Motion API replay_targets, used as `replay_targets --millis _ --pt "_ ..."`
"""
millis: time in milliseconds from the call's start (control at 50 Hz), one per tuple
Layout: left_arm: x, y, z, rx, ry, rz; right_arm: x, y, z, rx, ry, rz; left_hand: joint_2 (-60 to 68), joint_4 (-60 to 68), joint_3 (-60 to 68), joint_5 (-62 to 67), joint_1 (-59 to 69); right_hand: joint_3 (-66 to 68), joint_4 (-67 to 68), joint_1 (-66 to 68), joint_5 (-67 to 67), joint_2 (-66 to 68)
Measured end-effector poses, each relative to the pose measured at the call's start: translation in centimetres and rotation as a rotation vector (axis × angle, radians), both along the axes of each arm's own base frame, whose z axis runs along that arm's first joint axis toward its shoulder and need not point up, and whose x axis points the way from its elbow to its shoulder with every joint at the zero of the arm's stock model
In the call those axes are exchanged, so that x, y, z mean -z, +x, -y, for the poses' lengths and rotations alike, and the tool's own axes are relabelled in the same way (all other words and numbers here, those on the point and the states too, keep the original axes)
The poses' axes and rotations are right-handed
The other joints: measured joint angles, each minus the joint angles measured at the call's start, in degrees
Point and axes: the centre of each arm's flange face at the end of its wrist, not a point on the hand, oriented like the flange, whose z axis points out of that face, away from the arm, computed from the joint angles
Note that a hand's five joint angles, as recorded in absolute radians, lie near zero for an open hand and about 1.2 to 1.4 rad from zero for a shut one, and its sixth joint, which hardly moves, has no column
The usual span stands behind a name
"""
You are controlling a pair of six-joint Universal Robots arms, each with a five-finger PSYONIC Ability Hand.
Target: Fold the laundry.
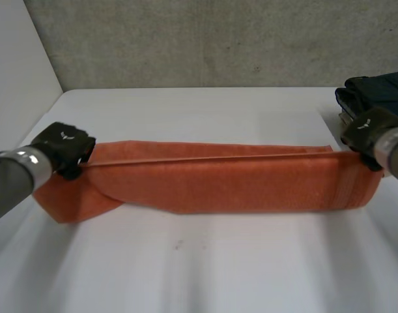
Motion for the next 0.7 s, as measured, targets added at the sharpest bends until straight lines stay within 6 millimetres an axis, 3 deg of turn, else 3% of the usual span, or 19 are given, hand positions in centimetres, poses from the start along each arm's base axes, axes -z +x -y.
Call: replay_targets --millis 40,100,180,220,240,300,320,380,420,500,700 --pt "0.1 -0.8 1.7 0.01 -0.049 -0.001 0.4 0.6 1.2 0.0 -0.036 0.015 0.0 0.0 0.0 0.0 0.0 0.0 0.0 0.0 0.2 0.0" --pt "-1.7 -1.8 4.5 0.021 -0.199 -0.025 -0.5 2.0 3.7 0.0 -0.176 0.067 0.0 0.1 0.0 0.0 0.0 0.0 0.0 0.0 0.3 0.0" --pt "-7.9 -3.1 8.4 0.03 -0.56 -0.098 -5.3 3.7 6.9 -0.003 -0.499 0.197 0.0 0.2 0.0 0.0 0.0 0.0 0.0 0.0 0.4 0.0" --pt "-9.9 -3.2 9.0 0.031 -0.664 -0.121 -7.4 4.0 7.5 -0.006 -0.613 0.245 0.0 0.2 0.0 0.0 0.0 0.0 0.0 0.0 0.4 0.0" --pt "-12.8 -3.3 9.4 0.031 -0.815 -0.156 -10.2 4.2 7.8 -0.012 -0.758 0.304 0.0 0.2 0.0 0.0 0.0 0.0 0.0 0.0 0.4 0.0" --pt "-15.9 -3.2 9.4 0.032 -0.961 -0.193 -13.2 4.3 7.7 -0.022 -0.909 0.363 0.0 0.2 0.0 0.0 0.0 0.0 0.0 0.0 0.4 0.0" --pt "-17.6 -3.0 9.0 0.033 -1.038 -0.215 -15.0 4.3 7.4 -0.03 -0.997 0.397 0.0 0.2 0.0 0.1 0.0 0.0 0.0 0.0 0.5 0.0" --pt "-18.9 -2.6 8.2 0.035 -1.092 -0.24 -16.4 4.3 6.9 -0.043 -1.068 0.425 0.0 0.2 0.0 0.7 0.0 0.0 0.0 0.0 0.7 0.0" --pt "-18.5 -2.5 7.9 0.035 -1.077 -0.243 -16.4 4.4 6.6 -0.052 -1.07 0.428 0.0 0.2 0.0 0.7 0.0 0.0 0.0 0.0 0.7 0.0" --pt "-15.2 -2.2 7.1 0.03 -0.948 -0.231 -13.7 4.8 6.2 -0.079 -0.972 0.405 0.1 0.2 0.0 0.7 0.0 0.0 0.0 0.0 0.7 0.0" --pt "-3.7 -1.1 4.4 0.038 -0.574 -0.164 -2.6 4.5 4.2 -0.096 -0.54 0.331 0.1 0.2 0.1 0.7 0.0 0.0 0.0 0.0 0.7 0.0"
